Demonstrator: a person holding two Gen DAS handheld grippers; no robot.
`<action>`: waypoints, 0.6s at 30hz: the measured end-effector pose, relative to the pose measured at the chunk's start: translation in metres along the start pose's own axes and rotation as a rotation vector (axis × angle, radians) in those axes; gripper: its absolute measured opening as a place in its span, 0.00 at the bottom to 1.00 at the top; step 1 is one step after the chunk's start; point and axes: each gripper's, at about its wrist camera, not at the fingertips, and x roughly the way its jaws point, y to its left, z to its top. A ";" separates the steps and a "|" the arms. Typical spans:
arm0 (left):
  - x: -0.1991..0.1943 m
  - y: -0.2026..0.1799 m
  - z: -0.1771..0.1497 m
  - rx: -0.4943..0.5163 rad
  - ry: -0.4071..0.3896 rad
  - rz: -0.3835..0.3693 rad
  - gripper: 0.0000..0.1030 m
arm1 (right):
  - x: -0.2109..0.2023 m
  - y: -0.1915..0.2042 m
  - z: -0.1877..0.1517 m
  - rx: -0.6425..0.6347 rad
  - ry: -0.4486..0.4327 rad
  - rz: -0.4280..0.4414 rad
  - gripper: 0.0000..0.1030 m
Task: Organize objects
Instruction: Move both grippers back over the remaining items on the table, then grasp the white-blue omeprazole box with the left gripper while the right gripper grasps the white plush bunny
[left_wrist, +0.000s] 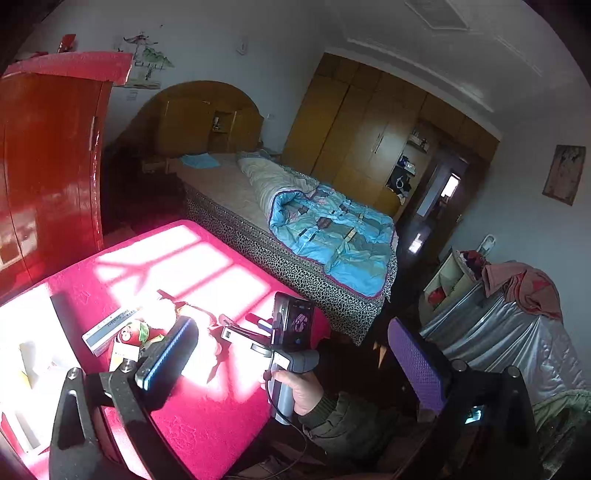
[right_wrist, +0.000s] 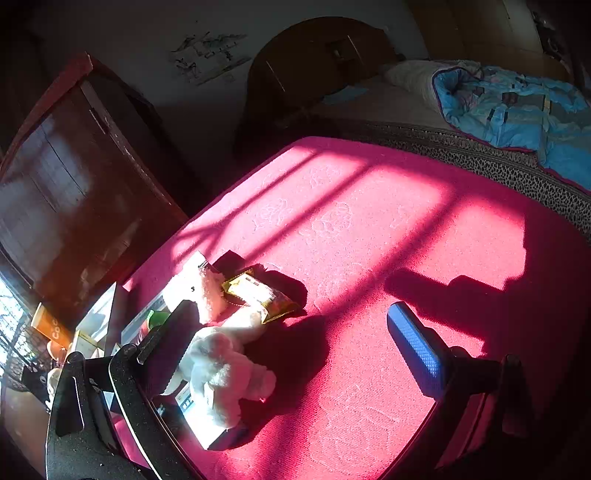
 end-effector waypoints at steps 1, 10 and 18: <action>-0.001 0.001 -0.002 0.000 -0.001 0.002 1.00 | 0.000 0.000 0.000 0.000 0.002 -0.001 1.00; 0.006 0.053 -0.008 -0.087 -0.029 0.061 1.00 | -0.002 0.006 0.002 -0.025 -0.004 0.014 1.00; 0.086 0.184 -0.072 -0.174 0.090 0.274 1.00 | 0.016 0.039 -0.006 -0.190 0.095 0.093 1.00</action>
